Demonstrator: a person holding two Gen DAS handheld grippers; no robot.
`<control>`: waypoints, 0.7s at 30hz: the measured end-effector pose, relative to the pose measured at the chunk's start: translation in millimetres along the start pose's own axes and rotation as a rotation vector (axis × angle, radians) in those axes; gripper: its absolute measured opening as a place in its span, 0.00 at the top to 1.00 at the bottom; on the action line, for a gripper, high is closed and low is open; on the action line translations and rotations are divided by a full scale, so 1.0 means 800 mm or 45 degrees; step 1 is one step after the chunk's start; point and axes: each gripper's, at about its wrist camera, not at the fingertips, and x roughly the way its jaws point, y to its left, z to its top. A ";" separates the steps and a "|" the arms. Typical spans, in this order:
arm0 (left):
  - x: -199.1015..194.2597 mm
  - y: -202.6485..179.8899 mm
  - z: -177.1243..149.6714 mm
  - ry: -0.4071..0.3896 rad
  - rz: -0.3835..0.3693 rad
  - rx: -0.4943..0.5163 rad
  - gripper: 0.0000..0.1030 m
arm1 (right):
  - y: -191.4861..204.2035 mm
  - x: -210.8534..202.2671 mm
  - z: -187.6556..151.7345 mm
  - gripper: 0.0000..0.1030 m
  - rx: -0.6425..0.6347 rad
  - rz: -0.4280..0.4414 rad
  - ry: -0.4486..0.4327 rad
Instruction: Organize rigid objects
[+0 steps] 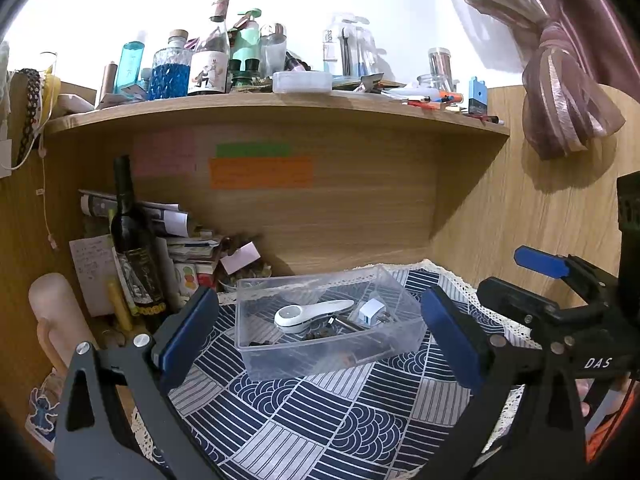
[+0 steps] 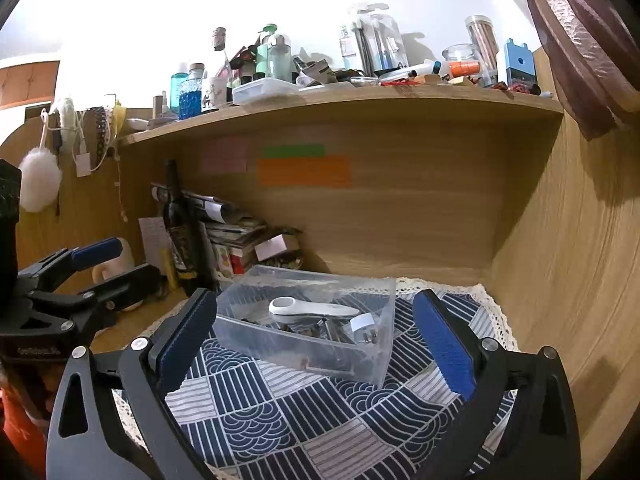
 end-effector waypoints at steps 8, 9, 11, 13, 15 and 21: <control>0.003 0.001 0.000 0.006 -0.008 -0.004 0.00 | 0.003 -0.002 0.001 0.04 0.001 -0.010 -0.005; 0.003 0.000 0.000 0.005 -0.007 -0.004 0.00 | 0.004 -0.002 0.001 0.04 0.003 -0.012 -0.005; 0.004 -0.001 -0.001 0.001 -0.006 -0.002 0.00 | 0.004 -0.003 0.001 0.04 0.007 -0.012 -0.006; 0.004 -0.001 -0.001 0.001 -0.012 -0.001 0.00 | 0.004 -0.003 0.002 0.04 0.010 -0.008 -0.007; 0.004 -0.002 -0.001 0.002 -0.013 -0.002 0.00 | 0.004 -0.004 0.002 0.04 0.008 -0.009 -0.008; 0.004 -0.001 -0.001 0.008 -0.026 -0.008 0.00 | 0.004 -0.004 0.002 0.04 0.010 -0.009 -0.009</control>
